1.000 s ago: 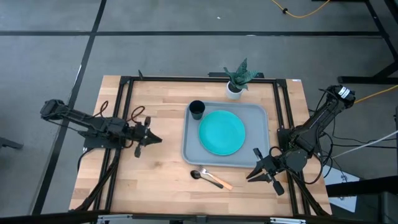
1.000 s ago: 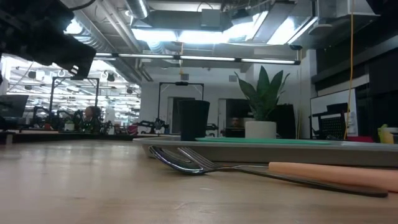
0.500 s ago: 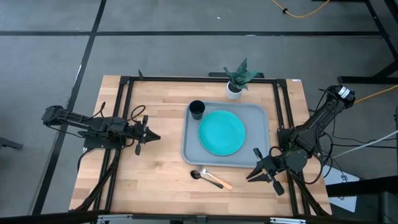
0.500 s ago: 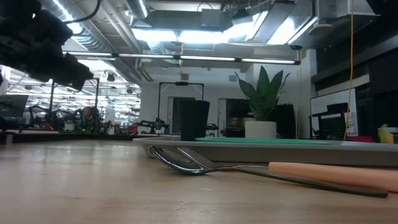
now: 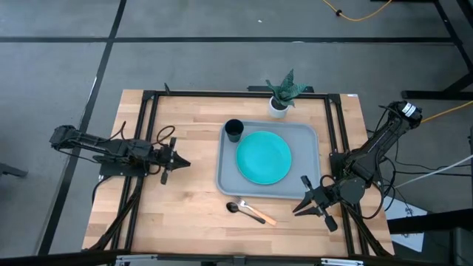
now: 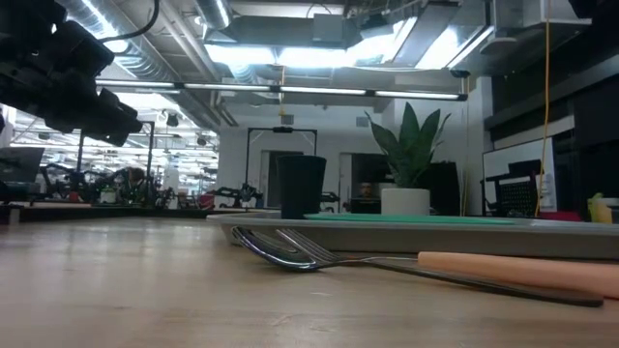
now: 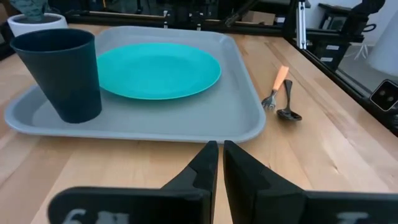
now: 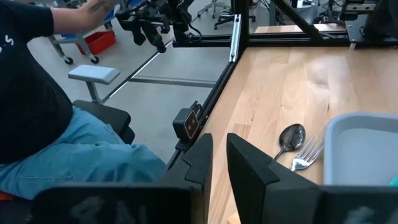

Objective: Pick and place plate/cup/fork/spoon on tray
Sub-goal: Put the orange fork on the grey tray to the right of the blue plate

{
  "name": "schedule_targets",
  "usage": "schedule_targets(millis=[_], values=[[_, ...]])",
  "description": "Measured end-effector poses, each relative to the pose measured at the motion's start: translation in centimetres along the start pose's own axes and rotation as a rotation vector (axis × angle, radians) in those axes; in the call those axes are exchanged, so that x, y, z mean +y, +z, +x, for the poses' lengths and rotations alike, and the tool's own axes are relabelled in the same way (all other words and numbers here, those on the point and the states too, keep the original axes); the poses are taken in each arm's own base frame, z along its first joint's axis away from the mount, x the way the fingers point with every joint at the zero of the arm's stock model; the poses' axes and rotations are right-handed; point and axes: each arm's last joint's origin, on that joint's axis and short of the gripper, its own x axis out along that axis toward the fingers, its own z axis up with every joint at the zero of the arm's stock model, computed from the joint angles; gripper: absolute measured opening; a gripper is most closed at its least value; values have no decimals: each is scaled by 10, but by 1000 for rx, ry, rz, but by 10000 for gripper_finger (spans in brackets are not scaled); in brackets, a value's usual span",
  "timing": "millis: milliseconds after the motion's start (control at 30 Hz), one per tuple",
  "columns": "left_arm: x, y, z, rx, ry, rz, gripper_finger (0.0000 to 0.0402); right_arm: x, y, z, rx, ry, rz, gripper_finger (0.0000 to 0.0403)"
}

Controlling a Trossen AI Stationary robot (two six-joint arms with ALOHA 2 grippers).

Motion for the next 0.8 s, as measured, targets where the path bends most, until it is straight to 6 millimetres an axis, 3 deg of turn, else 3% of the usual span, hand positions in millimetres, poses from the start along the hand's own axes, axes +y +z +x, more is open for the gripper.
schedule_targets(millis=[367, 600, 800], values=[[0, 0, 0, -5, 0, 0, 20, 0, 0, 0, -1, 0, 27, 53], [0, 8, -7, -109, -13, -9, 20, 0, 0, 0, -1, 0, -21, 53], [-1, 15, -15, -209, -25, -18, 20, -4, -15, 2, 37, -16, 79, 53]])
